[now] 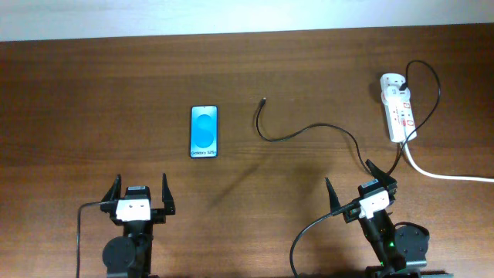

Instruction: Plug charger to phone and switch on socket

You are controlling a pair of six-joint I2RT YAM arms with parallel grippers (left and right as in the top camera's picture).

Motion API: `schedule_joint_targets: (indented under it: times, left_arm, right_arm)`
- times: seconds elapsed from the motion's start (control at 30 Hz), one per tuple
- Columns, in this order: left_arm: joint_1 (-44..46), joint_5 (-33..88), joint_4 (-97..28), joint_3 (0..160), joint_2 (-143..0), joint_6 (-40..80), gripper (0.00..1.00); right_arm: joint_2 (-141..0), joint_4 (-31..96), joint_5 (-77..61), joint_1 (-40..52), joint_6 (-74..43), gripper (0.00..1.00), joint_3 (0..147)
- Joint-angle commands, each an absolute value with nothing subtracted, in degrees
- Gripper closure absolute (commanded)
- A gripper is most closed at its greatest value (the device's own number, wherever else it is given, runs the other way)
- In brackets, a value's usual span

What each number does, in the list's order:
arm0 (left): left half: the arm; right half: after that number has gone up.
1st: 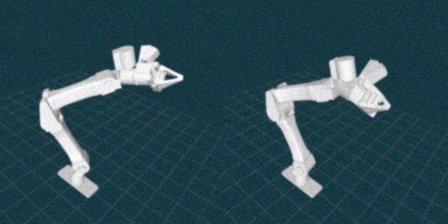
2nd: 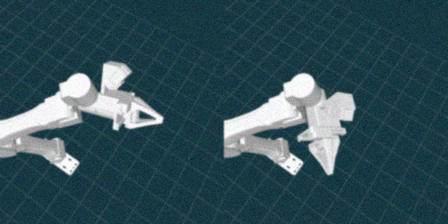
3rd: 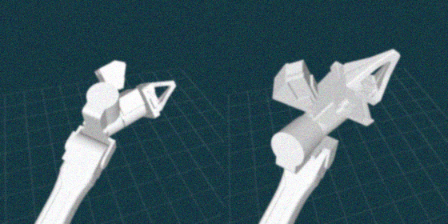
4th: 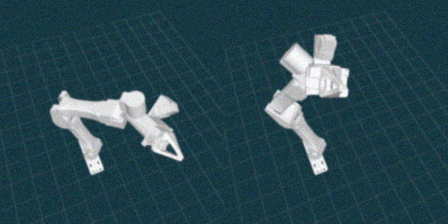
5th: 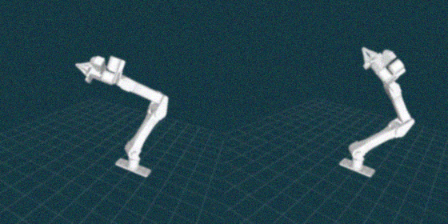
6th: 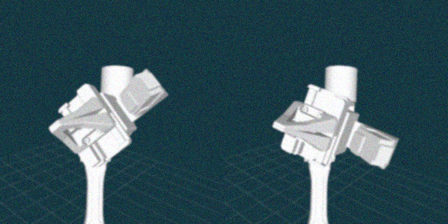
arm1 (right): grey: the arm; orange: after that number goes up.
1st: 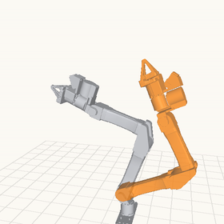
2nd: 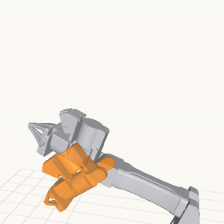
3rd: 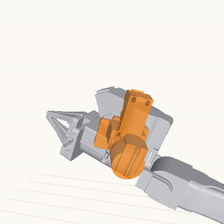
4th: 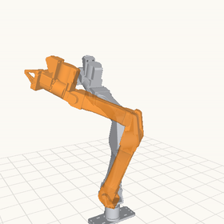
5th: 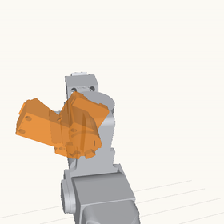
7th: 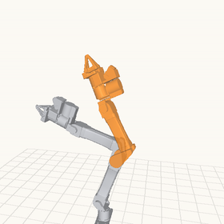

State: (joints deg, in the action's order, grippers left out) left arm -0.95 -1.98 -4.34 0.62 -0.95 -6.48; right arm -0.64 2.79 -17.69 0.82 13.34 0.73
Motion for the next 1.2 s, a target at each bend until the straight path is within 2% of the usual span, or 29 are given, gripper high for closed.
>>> schedule_joint_targets:
  times: [0.0,0.3,0.53,0.67,0.83,1.03,1.17]
  left_arm:
    - [-1.3,-2.9,-4.6,0.6,-0.5,-7.4,0.01]
    - [-1.3,-1.0,-4.8,0.6,-0.7,-7.4,0.01]
    - [-1.3,-0.2,-4.9,2.2,-3.7,-6.8,0.01]
    - [-1.3,2.8,-5.6,5.6,-8.9,-6.8,0.01]
    - [-1.3,3.9,-5.5,14.9,-21.9,-6.8,0.01]
    - [-1.3,5.4,-6.1,25.1,-33.8,-6.8,0.01]
    - [-1.3,7.7,-8.3,31.4,-39.5,-6.8,0.01]
  right_arm:
    - [-0.3,3.0,-18.3,1.2,13.1,0.02,0.3]
    - [-0.3,2.8,-20.3,1.2,13.0,0.02,0.3]
    - [-0.4,0.0,-20.4,1.1,7.9,0.02,0.3]
    - [-0.4,-2.9,-20.4,1.1,4.2,0.02,0.4]
    - [-2.1,-2.6,-20.4,1.1,0.3,0.02,3.3]
    - [-11.0,-0.5,-20.4,1.1,0.3,0.02,12.3]
    - [-19.8,5.3,-20.4,1.1,0.4,0.02,21.6]
